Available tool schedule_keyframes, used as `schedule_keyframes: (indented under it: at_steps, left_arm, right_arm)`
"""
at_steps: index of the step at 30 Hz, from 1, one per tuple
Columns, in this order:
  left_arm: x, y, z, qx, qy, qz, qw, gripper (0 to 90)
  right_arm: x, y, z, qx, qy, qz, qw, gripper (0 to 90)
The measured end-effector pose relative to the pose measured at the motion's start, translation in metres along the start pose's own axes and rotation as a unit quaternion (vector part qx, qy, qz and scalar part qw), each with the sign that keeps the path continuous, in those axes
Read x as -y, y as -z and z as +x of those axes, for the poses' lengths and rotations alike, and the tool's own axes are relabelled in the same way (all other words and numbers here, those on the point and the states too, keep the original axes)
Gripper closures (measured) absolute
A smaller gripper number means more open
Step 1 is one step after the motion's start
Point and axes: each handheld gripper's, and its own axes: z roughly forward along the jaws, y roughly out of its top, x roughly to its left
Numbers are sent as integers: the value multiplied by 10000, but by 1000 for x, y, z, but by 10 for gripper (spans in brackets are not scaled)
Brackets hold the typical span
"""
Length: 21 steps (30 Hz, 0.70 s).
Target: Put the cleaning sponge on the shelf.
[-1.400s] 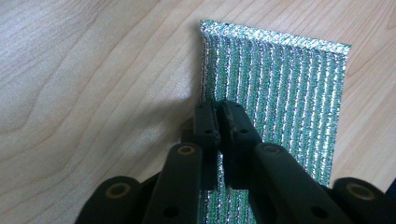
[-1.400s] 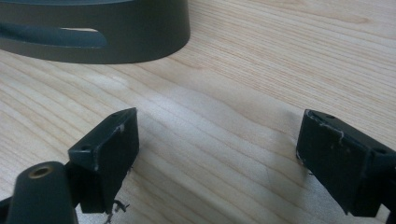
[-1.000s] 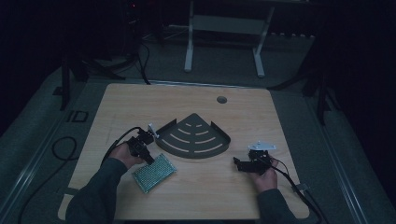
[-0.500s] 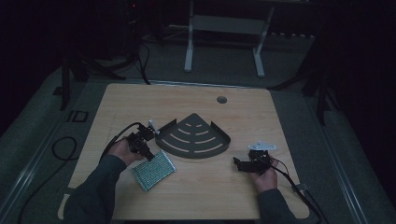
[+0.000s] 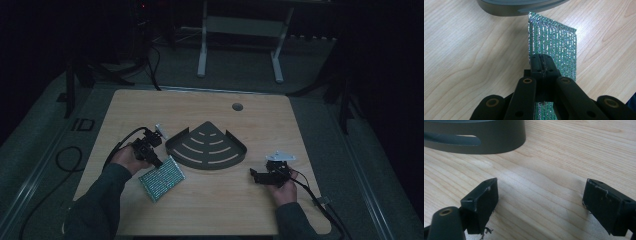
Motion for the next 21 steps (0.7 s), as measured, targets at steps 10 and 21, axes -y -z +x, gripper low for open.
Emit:
schedule_keyframes:
  at_steps: [10,21]
  left_arm:
    - [1,11,1,-22,9,-85,10000,900]
    - [-2,24,2,-108,-9,-108,9999,900]
  right_arm:
    - [0,0,0,0,-4,3,10000,127]
    - [0,0,0,0,-8,3,10000,127]
